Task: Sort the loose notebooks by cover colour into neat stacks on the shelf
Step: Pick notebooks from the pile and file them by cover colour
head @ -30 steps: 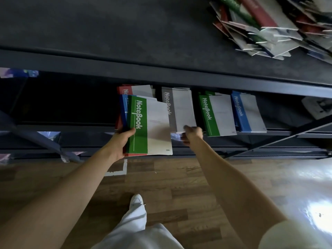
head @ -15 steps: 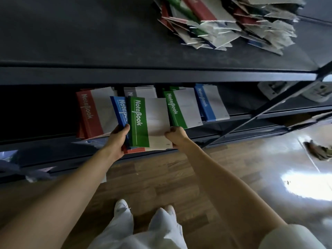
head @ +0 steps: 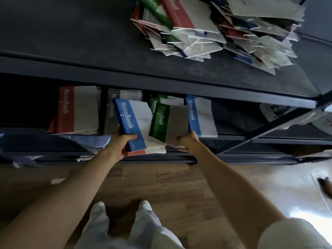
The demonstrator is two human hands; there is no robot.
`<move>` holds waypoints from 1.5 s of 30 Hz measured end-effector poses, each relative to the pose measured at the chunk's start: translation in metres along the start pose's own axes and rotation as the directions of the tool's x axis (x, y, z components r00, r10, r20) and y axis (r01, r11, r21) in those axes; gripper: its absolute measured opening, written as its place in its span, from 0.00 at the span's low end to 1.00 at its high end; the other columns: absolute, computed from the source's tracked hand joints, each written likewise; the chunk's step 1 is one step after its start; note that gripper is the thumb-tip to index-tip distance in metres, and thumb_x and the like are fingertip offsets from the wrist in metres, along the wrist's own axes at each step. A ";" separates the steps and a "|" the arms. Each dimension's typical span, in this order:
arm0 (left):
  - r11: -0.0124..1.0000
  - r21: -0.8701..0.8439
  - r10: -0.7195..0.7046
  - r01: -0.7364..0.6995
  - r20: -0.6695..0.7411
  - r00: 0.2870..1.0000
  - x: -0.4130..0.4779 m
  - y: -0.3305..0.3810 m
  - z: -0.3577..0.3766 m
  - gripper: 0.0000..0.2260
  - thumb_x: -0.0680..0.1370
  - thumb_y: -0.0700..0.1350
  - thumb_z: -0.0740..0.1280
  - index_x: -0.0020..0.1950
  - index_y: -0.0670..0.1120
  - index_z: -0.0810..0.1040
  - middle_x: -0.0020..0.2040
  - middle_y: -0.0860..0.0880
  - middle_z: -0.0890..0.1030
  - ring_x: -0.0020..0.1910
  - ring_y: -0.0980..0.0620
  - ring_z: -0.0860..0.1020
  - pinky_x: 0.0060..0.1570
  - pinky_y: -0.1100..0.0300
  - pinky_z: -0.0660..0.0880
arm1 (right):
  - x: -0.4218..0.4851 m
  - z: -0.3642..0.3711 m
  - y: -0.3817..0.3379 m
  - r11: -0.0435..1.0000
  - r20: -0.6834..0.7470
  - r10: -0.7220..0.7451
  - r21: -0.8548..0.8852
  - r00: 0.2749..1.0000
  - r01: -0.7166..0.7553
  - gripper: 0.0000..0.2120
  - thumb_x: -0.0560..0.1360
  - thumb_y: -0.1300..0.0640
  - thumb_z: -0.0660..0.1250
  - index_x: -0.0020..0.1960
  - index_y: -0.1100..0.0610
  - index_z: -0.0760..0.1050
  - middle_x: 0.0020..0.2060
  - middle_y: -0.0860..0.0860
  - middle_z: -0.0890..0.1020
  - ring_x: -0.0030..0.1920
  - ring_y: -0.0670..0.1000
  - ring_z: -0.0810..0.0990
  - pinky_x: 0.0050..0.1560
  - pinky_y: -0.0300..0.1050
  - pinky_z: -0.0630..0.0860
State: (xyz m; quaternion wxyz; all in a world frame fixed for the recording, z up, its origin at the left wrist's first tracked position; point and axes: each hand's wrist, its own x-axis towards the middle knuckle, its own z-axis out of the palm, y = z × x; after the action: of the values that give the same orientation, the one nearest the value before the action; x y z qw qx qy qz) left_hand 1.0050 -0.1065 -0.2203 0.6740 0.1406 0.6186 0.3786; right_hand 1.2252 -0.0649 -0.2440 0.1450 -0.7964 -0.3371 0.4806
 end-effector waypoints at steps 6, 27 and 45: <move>0.998 -0.042 0.042 -0.046 -0.092 0.995 -0.006 -0.011 0.003 0.21 0.76 0.34 0.66 0.68 0.44 0.68 0.49 0.47 0.78 0.43 0.49 0.76 0.38 0.55 0.73 | 0.032 -0.013 -0.008 0.991 -0.068 -0.072 -0.119 0.995 0.064 0.16 0.76 0.66 0.63 0.63 0.63 0.69 0.58 0.59 0.75 0.47 0.59 0.78 0.43 0.53 0.82; 0.997 -0.068 0.030 -0.038 -0.113 0.993 -0.024 -0.029 0.033 0.16 0.77 0.32 0.62 0.60 0.48 0.68 0.45 0.47 0.76 0.41 0.49 0.75 0.36 0.55 0.72 | 0.014 -0.009 0.000 0.982 0.453 0.050 -0.185 0.890 0.040 0.17 0.77 0.46 0.64 0.38 0.59 0.71 0.27 0.53 0.73 0.25 0.49 0.72 0.28 0.40 0.70; 0.992 0.107 0.052 -0.066 0.131 0.990 -0.024 -0.050 0.114 0.18 0.79 0.39 0.63 0.69 0.47 0.67 0.56 0.45 0.75 0.57 0.44 0.74 0.53 0.48 0.72 | -0.010 -0.084 0.066 0.998 -0.007 -0.060 0.006 0.998 0.060 0.12 0.75 0.64 0.64 0.58 0.62 0.75 0.46 0.57 0.79 0.38 0.56 0.82 0.35 0.43 0.80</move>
State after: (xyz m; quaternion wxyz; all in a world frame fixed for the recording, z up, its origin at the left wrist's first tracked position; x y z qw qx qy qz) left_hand 1.1303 -0.1250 -0.2130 0.6920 0.2201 0.5897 0.3535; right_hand 1.3207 -0.1121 -0.2320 0.1630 -0.7872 -0.3589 0.4743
